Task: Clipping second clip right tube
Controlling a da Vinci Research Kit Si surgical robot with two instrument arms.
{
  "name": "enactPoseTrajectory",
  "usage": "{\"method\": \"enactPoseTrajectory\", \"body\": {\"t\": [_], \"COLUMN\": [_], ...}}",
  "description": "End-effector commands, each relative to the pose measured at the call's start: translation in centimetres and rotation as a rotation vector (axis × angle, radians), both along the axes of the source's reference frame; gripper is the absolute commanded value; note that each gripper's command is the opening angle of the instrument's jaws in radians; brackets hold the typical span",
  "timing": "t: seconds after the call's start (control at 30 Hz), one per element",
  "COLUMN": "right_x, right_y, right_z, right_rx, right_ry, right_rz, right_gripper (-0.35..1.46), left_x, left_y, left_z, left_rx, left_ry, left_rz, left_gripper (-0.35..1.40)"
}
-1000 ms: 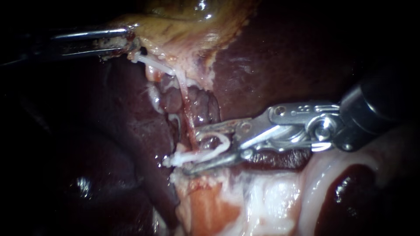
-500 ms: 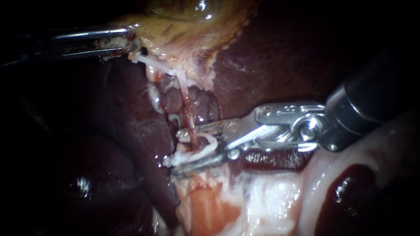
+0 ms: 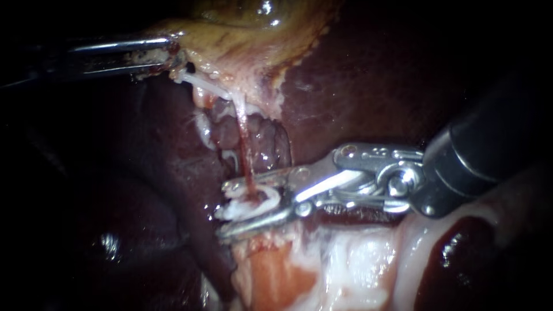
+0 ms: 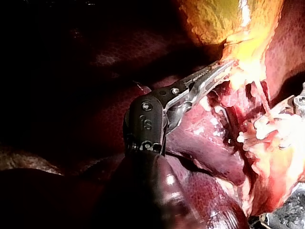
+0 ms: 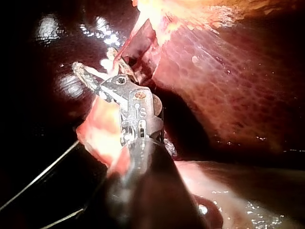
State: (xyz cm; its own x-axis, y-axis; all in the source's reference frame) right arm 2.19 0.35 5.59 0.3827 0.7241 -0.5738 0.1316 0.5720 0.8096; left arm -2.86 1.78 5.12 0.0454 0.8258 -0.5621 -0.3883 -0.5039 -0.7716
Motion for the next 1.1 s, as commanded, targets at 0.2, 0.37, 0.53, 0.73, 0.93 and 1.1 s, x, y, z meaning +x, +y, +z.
{"method": "enactPoseTrajectory", "body": {"t": [0.2,0.37,0.53,0.73,0.93,1.1], "right_x": [0.03,0.04,0.04,0.03,0.0,-0.06], "right_y": [-0.07,-0.14,-0.15,-0.13,-0.1,-0.05], "right_z": [-0.14,-0.27,-0.38,-0.4,-0.36,-0.32], "right_rx": [0.06,0.087,0.11,0.114,0.115,0.113], "right_ry": [0.05,0.084,0.115,0.126,0.128,0.123], "right_rz": [-0.023,-0.041,-0.062,-0.078,-0.081,-0.069], "right_gripper": [0.5,0.49,0.49,0.48,0.43,0.35], "left_x": [0.0,-0.01,-0.01,-0.01,-0.01,-0.02], "left_y": [0.0,-0.01,-0.01,-0.01,-0.01,-0.01], "left_z": [0.0,0.01,0.01,0.01,0.01,0.01], "left_rx": [-0.001,-0.001,-0.001,-0.001,-0.001,-0.002], "left_ry": [0.0,0.0,0.0,0.0,0.0,0.002], "left_rz": [0.0,0.0,0.0,0.0,0.0,-0.003], "left_gripper": [-0.35,-0.35,-0.35,-0.35,-0.35,-0.35]}}
